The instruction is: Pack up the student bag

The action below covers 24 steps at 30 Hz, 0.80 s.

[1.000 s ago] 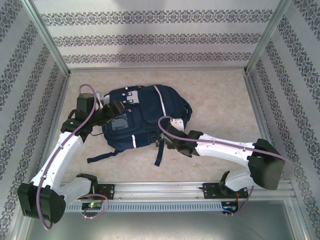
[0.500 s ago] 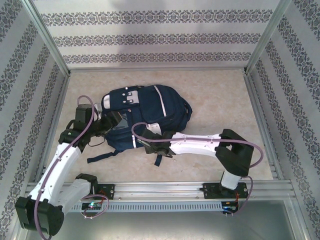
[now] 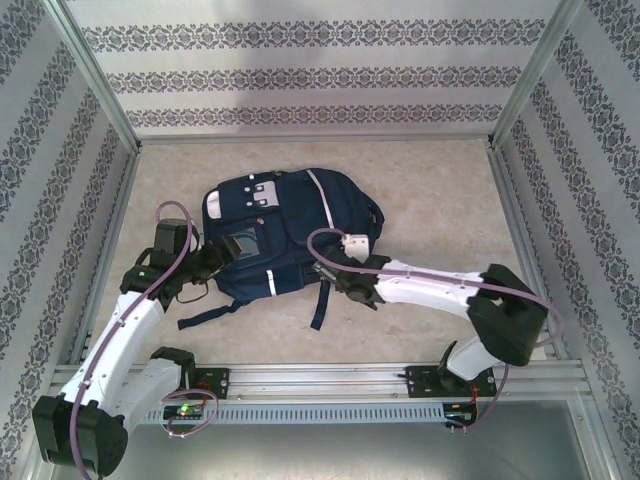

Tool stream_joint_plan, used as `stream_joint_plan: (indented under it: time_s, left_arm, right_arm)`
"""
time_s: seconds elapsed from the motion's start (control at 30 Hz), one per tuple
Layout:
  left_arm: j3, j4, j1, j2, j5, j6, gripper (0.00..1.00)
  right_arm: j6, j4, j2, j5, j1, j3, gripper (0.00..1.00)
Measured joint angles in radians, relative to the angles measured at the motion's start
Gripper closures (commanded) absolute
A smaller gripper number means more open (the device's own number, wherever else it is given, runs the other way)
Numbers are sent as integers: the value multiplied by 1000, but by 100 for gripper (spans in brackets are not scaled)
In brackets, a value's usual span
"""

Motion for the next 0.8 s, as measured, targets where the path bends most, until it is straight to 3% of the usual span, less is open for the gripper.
stream_joint_plan:
  time_s: [0.13, 0.47, 0.67, 0.8]
  left_arm:
    - [0, -5, 4, 0, -6, 5, 30]
    - [0, -8, 5, -14, 27, 8, 30]
    - [0, -16, 5, -59, 74, 8, 29]
    - [0, -14, 5, -74, 117, 7, 29]
  right_arm:
    - [-47, 30, -103, -29, -13, -64, 67]
    - [-348, 317, -128, -328, -10, -149, 42]
    - [-546, 778, -339, -452, -13, -549, 41]
    - [-631, 959, -344, -515, -41, -672, 43]
